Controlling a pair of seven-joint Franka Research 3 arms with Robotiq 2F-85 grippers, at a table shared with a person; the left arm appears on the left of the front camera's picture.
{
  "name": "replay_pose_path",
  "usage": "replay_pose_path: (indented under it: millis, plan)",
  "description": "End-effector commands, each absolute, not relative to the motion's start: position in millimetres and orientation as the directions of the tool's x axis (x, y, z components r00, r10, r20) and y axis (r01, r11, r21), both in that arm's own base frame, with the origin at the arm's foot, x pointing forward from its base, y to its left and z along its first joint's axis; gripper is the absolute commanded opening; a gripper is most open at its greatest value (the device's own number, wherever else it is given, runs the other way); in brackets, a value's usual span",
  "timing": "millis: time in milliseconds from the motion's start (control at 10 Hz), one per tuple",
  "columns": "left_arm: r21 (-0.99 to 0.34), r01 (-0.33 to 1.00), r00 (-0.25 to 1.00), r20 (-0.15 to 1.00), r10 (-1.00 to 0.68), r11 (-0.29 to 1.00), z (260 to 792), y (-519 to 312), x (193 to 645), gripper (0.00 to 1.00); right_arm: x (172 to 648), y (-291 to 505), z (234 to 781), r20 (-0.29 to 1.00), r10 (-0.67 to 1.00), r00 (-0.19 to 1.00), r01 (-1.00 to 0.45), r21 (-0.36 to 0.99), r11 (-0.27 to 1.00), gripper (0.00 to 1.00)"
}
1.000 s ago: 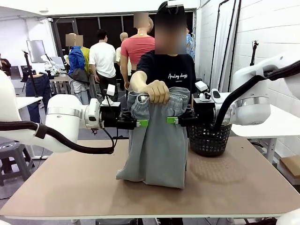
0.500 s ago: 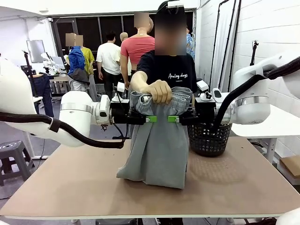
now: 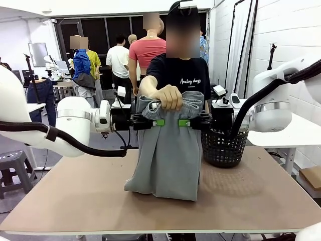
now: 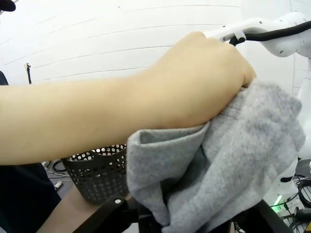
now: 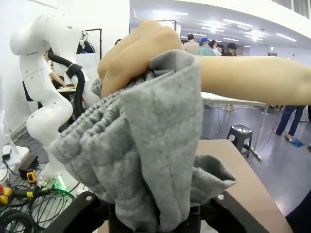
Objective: Fold the training pants.
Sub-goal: Release the ends of the Training pants and then grab the overlapped ends, then fold the Training pants in half.
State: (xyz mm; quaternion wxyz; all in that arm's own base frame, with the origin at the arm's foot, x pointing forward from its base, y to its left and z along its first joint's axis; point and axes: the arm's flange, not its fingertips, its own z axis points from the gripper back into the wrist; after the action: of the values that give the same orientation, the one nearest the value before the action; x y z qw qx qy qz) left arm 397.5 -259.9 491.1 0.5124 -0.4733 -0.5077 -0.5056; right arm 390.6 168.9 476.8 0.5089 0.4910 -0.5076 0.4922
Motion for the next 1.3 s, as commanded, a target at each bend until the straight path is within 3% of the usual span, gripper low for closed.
replay_pose_path:
  millis: [0, 600, 800, 900, 1200]
  plan:
    - [0.054, 0.997, -0.055, 0.998, 0.007, 0.063, 490.9, -252.2, 393.2, 0.00, 396.6, 172.6, 482.0, 0.999, 0.016, 0.045, -0.999, 0.045, 0.027, 0.00]
    - [0.024, 0.997, -0.024, 1.000, 0.001, 0.068, 482.9, -259.0, 403.9, 0.00, 396.5, 174.5, 482.0, 0.997, 0.042, 0.067, -0.997, 0.068, -0.031, 0.00]
    - [0.017, 0.994, -0.003, 0.993, -0.118, 0.112, 486.4, -254.7, 423.8, 0.00, 403.0, 172.4, 482.9, 0.999, 0.016, 0.041, -0.999, 0.041, -0.011, 0.00]
    - [0.009, 0.998, -0.006, 0.999, -0.038, 0.061, 481.8, -253.4, 401.9, 0.00, 391.8, 172.4, 475.6, 0.997, 0.043, 0.061, -0.998, 0.061, -0.005, 0.00]
    - [0.009, 0.998, -0.006, 0.999, -0.038, 0.061, 481.8, -253.4, 401.9, 0.00, 391.8, 172.4, 475.6, 0.997, 0.043, 0.061, -0.998, 0.061, -0.005, 0.00]
